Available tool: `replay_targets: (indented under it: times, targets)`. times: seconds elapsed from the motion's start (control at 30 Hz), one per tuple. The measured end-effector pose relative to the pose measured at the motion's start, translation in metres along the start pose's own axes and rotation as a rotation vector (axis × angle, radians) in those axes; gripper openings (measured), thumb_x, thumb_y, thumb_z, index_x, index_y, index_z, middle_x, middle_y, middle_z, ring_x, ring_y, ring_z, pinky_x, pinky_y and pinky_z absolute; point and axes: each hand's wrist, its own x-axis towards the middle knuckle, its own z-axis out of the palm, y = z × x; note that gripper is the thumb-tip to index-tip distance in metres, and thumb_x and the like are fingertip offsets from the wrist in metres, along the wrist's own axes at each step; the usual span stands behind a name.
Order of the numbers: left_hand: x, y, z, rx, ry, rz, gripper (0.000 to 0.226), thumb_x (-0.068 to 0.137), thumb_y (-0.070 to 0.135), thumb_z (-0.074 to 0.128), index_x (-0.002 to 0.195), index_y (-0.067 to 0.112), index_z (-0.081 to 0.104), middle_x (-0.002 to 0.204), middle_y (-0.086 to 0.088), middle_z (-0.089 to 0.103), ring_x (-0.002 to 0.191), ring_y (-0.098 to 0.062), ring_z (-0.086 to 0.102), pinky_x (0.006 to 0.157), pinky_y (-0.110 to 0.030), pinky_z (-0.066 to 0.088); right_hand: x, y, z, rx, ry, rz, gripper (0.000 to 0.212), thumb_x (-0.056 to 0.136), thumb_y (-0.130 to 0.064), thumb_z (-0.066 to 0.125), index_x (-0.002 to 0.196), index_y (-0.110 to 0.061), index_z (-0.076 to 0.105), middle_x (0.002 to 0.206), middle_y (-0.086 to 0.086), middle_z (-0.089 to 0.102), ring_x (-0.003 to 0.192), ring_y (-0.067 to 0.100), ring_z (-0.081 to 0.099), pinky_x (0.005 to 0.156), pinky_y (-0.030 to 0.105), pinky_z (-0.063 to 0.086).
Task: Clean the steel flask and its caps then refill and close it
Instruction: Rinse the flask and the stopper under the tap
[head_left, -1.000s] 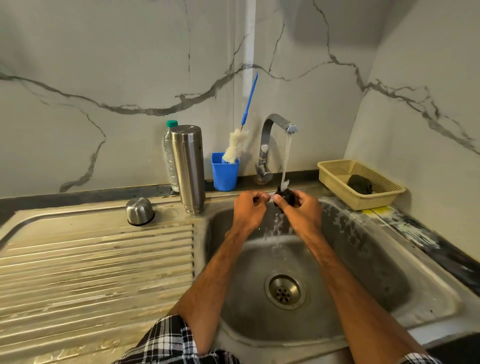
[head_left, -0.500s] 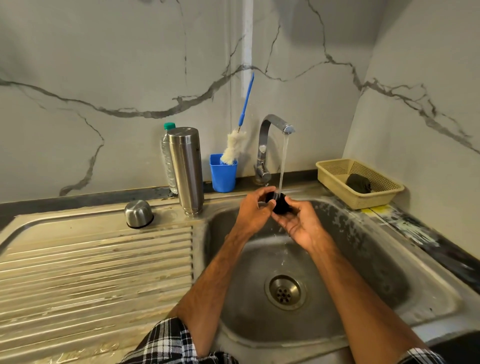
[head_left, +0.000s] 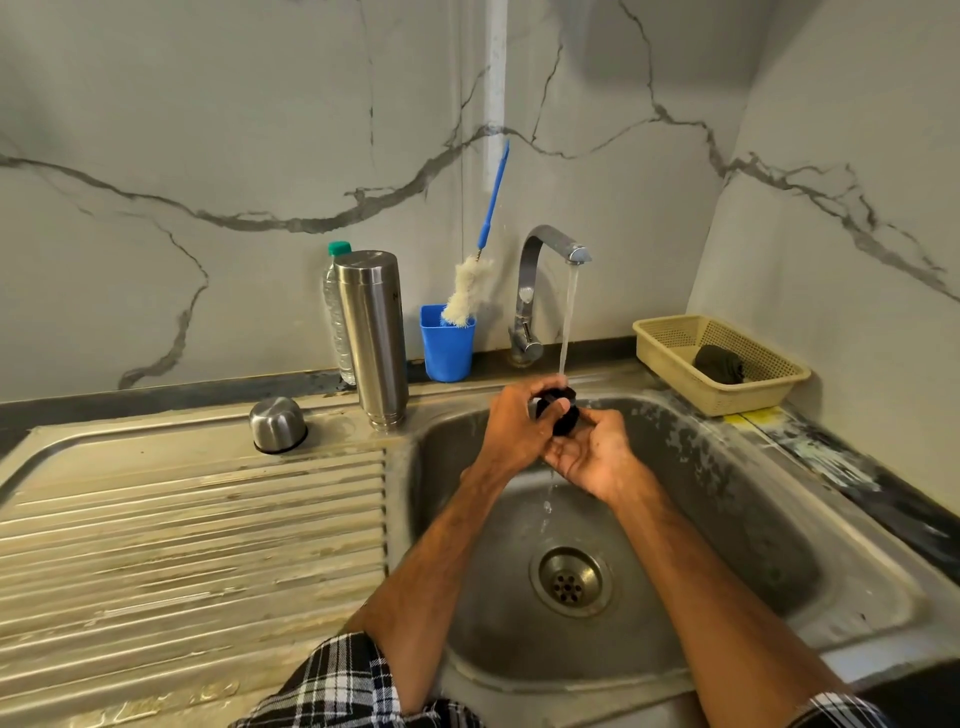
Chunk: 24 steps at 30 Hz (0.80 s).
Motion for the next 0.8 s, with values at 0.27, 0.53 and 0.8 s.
replay_targets:
  times: [0.27,0.53,0.8]
  targets:
    - [0.002,-0.009,-0.01,0.054,0.006,-0.113,0.036,0.091,0.0,0.068,0.126,0.01,0.066,0.122,-0.004,0.071,0.113,-0.01,0.064,0.101,-0.026,0.052,0.004,-0.009,-0.008,-0.156,0.041,-0.165,0.031,0.094,-0.02,0.068,0.119,-0.003,0.062,0.114,0.024,0.069,0.101,0.034,0.071,0.078,0.039,0.061]
    - [0.003,-0.025,-0.016,0.164,-0.071,-0.382,0.038,0.085,-0.01,0.064,0.119,0.008,0.068,0.117,-0.006,0.071,0.11,-0.016,0.065,0.1,-0.033,0.054,0.01,0.002,-0.005,-0.855,0.264,-0.511,0.045,0.076,-0.019,0.086,0.116,-0.01,0.067,0.108,0.003,0.072,0.095,0.016,0.07,0.071,0.025,0.059]
    - [0.004,-0.03,-0.015,0.141,-0.022,-0.411,0.027,0.088,-0.005,0.066,0.105,0.015,0.072,0.107,-0.001,0.071,0.103,-0.013,0.066,0.098,-0.036,0.055,0.002,0.004,0.0,-1.185,0.233,-0.6,0.046,0.084,-0.017,0.08,0.127,-0.011,0.065,0.12,0.007,0.07,0.093,0.01,0.061,0.056,0.003,0.044]
